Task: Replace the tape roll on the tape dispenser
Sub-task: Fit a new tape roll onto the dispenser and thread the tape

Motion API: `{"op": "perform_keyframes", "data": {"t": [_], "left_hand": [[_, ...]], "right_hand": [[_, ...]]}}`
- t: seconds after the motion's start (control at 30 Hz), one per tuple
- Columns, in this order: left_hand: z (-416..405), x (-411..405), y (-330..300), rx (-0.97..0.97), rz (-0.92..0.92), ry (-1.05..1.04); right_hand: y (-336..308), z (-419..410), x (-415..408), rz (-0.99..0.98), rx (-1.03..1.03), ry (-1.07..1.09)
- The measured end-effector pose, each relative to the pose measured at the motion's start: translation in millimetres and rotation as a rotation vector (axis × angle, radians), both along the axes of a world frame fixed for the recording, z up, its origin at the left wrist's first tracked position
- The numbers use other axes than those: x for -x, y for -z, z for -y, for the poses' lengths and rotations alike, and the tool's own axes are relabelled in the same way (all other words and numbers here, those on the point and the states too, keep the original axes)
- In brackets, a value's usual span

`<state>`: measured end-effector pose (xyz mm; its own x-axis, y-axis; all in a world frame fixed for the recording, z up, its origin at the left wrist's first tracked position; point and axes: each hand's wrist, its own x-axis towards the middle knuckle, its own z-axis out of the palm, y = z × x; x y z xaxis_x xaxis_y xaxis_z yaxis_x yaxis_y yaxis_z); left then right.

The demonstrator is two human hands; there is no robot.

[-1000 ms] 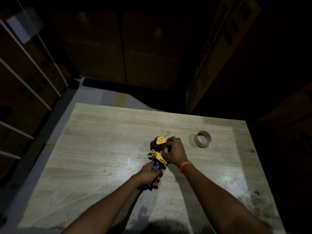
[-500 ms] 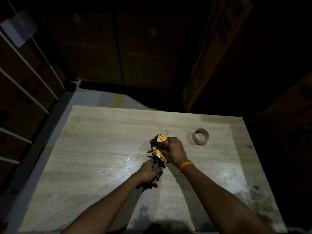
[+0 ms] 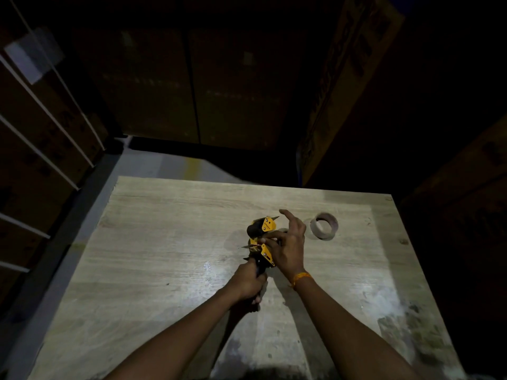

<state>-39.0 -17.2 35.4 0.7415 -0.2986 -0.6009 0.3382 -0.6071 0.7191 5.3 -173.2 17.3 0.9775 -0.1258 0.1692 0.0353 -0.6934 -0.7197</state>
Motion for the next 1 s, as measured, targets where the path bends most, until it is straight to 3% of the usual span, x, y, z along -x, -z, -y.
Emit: {"op": "perform_keyframes", "data": {"t": [0.27,0.53,0.8,1.0], "left_hand": [[16,0,-12,-0.347,0.247,0.014],[26,-4,-31,-0.486,0.158,-0.008],[36,-2,-32,-0.409,0.005,-0.046],[29,-11,-26,-0.212,-0.098,-0.178]], "right_hand": [[-17,-1,0,0.115,-0.160,-0.035],[-32,-4,-4,0.219,-0.170,-0.030],[-29,-4,-5,0.226,-0.056,-0.028],[-34,-3,-4,0.202,0.088,-0.039]]}}
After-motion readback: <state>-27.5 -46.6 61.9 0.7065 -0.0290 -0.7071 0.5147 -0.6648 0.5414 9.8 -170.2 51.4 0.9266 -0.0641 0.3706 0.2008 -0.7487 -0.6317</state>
